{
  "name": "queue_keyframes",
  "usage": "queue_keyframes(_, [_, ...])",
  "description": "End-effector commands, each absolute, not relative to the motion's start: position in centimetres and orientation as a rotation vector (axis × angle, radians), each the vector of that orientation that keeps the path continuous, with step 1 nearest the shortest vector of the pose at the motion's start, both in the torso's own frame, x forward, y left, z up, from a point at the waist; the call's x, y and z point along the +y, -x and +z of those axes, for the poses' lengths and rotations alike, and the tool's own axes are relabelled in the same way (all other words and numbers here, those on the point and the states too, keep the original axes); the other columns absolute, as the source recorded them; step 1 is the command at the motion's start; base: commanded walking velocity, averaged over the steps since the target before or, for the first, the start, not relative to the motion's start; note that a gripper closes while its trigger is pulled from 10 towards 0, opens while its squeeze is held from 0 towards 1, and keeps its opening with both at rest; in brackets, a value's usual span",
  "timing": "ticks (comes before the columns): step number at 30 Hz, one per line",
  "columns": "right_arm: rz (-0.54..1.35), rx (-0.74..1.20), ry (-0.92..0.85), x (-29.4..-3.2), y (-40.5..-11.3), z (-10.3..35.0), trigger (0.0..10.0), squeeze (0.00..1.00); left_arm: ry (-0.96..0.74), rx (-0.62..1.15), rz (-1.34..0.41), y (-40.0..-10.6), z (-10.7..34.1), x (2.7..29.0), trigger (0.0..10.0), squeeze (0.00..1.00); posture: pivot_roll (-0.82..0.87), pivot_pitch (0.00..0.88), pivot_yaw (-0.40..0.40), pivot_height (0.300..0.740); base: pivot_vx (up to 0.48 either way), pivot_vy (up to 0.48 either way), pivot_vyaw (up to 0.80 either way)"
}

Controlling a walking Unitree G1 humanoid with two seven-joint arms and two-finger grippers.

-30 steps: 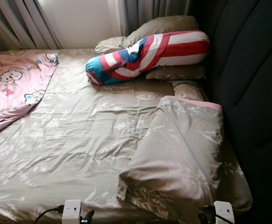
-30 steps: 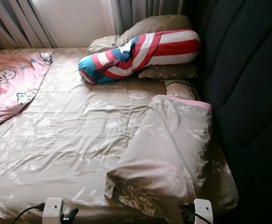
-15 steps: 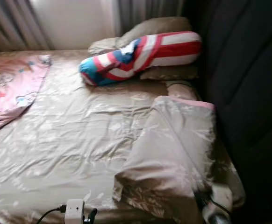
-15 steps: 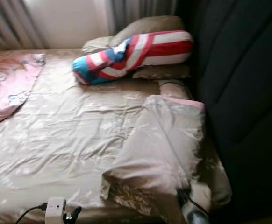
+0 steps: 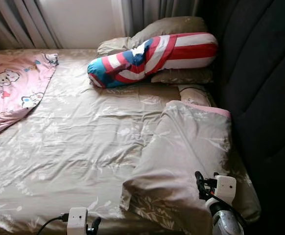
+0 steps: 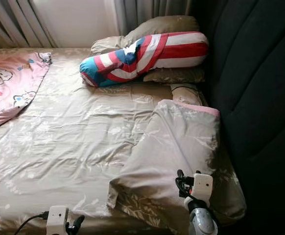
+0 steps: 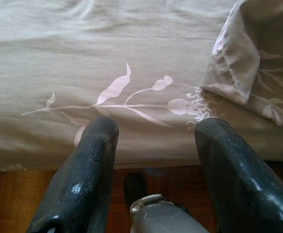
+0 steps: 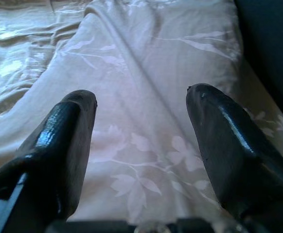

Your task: Clean up the room

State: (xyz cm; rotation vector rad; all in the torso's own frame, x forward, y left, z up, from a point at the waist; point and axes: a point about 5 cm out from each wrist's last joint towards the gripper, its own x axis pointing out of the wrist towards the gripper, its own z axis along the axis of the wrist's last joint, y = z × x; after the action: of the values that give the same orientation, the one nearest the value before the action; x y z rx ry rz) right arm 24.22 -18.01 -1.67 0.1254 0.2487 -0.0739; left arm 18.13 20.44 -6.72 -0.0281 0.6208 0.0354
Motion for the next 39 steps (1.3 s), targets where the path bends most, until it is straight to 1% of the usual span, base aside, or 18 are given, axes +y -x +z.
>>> queue_keyframes(1, [-0.085, 0.255, -0.115, -18.3, -24.0, -1.8, 10.0, 0.0, 0.038, 0.639, 0.053, -17.6, -7.0, 20.7, 10.0, 0.0, -0.08, 0.097, -0.025, 0.74, 0.0, 0.0, 0.0])
queue_keyframes(5, [-0.133, 0.295, -0.104, -19.0, -23.4, -2.4, 10.0, 0.0, 0.035, 0.644, 0.054, -17.6, -7.0, 20.8, 10.0, 0.0, -0.07, 0.097, -0.026, 0.74, 0.0, 0.0, 0.0])
queue_keyframes(9, [-0.292, 0.357, -0.14, -20.8, -22.9, -3.0, 10.0, 0.0, 0.037, 0.654, 0.055, -17.5, -7.1, 20.7, 10.0, 0.0, -0.07, 0.098, -0.026, 0.74, 0.0, 0.0, 0.0])
queue_keyframes(14, [-0.363, 0.383, -0.171, -21.4, -22.6, -3.2, 10.0, 0.0, 0.037, 0.661, 0.056, -17.4, -7.2, 20.7, 10.0, 0.0, -0.07, 0.098, -0.028, 0.74, 0.0, 0.0, 0.0])
queue_keyframes(17, [-0.36, 0.382, -0.173, -21.4, -22.7, -3.2, 10.0, 0.0, 0.037, 0.663, 0.055, -17.4, -7.2, 20.7, 10.0, 0.0, -0.07, 0.099, -0.027, 0.74, 0.0, 0.0, 0.0])
queue_keyframes(21, [-0.311, 0.378, -0.183, -20.8, -23.3, -2.9, 10.0, 0.0, 0.041, 0.677, 0.051, -17.3, -7.3, 20.5, 10.0, 0.0, -0.07, 0.101, -0.028, 0.74, 0.0, 0.0, 0.0])
queue_keyframes(25, [-0.302, 0.374, -0.188, -20.5, -23.5, -2.8, 10.0, 0.0, 0.041, 0.683, 0.055, -17.2, -7.4, 20.6, 10.0, 0.0, -0.07, 0.102, -0.027, 0.74, 0.0, 0.0, 0.0])
queue_keyframes(39, [-0.303, 0.37, -0.184, -20.3, -23.8, -2.5, 10.0, 0.0, 0.042, 0.7, 0.059, -17.1, -7.5, 20.6, 10.0, 0.0, -0.07, 0.104, -0.027, 0.74, 0.0, 0.0, 0.0])
